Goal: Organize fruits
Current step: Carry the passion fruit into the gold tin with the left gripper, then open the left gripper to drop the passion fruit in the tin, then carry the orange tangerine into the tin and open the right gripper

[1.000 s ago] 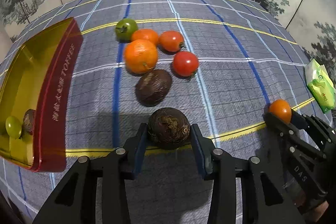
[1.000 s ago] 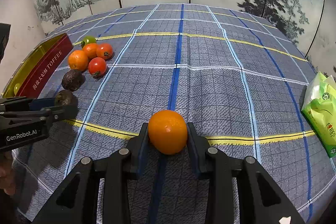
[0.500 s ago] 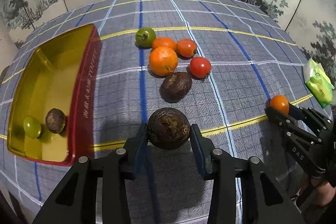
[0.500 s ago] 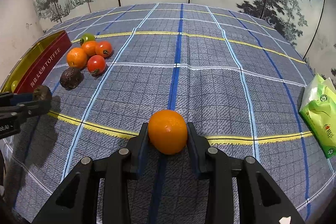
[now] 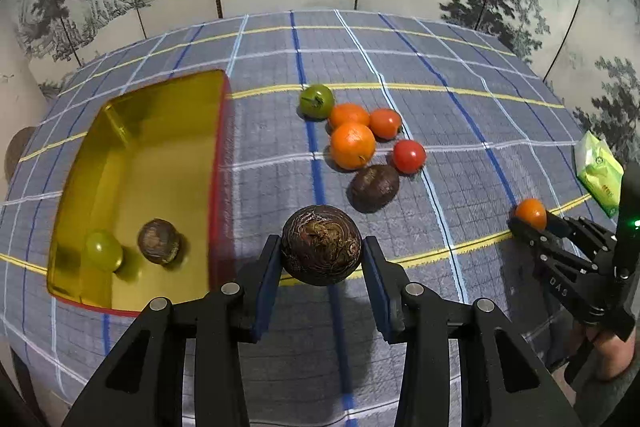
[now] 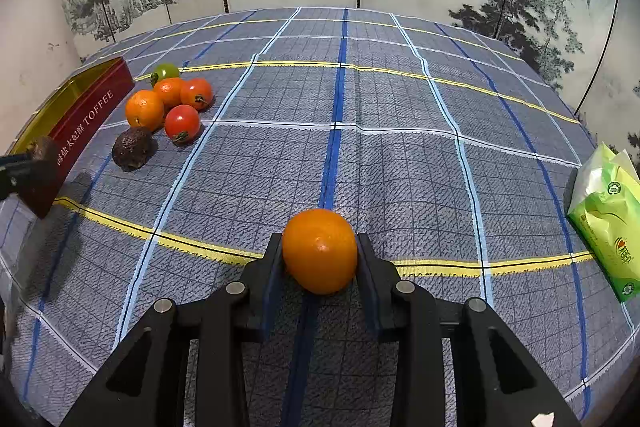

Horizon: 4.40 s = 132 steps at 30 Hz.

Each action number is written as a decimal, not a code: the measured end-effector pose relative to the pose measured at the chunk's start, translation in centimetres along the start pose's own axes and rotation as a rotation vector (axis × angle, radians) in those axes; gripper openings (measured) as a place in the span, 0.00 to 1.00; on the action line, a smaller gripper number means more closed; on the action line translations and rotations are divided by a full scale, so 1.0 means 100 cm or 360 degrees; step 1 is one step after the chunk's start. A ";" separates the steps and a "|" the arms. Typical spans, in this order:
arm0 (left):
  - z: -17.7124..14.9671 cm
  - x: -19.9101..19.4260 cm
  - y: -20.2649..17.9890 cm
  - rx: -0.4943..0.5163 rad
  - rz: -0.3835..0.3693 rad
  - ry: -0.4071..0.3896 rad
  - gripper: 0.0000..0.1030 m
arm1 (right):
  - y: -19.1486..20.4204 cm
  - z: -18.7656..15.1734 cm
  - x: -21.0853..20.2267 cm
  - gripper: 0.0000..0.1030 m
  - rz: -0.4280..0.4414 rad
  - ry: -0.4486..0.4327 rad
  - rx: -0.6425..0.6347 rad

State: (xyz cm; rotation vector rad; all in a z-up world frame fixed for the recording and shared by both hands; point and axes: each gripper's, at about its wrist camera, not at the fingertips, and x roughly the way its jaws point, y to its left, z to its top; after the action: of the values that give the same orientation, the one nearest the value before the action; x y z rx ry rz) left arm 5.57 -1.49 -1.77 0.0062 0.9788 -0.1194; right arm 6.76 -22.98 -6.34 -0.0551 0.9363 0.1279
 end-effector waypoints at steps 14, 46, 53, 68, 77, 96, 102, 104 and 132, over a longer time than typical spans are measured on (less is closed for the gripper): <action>0.013 -0.013 0.058 -0.0114 0.0135 -0.0067 0.40 | 0.000 0.000 0.000 0.31 -0.0003 0.0001 0.0004; 0.023 0.041 0.181 -0.0295 0.0337 0.0081 0.40 | -0.001 0.000 0.001 0.32 -0.0024 0.0012 0.0011; 0.018 0.053 0.188 -0.0299 0.0340 0.0131 0.40 | 0.000 0.000 0.001 0.32 -0.0025 0.0014 0.0012; 0.018 0.057 0.182 -0.0242 0.0383 0.0144 0.41 | -0.002 0.000 0.001 0.32 -0.0030 0.0019 0.0014; 0.019 0.055 0.179 -0.0211 0.0389 0.0125 0.43 | -0.001 0.001 0.001 0.32 -0.0033 0.0023 0.0018; 0.017 0.019 0.153 -0.0136 0.0407 -0.0045 0.64 | -0.002 0.001 0.001 0.31 -0.0037 0.0022 0.0029; 0.010 0.006 0.147 -0.0156 0.0396 -0.0095 0.70 | 0.002 0.003 0.003 0.30 -0.0043 0.0044 0.0019; 0.007 0.004 0.147 -0.0164 0.0401 -0.0102 0.72 | 0.005 0.004 0.003 0.30 -0.0037 0.0051 0.0014; -0.033 -0.046 0.185 -0.0462 0.0439 -0.0180 0.84 | 0.205 0.067 -0.040 0.29 0.0574 -0.0088 -0.0520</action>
State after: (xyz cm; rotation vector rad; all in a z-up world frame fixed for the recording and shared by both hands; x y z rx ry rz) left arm 2.21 17.53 -0.73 -0.1303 0.8664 0.2739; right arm 6.98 -2.34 1.04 -0.1840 0.8560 0.6133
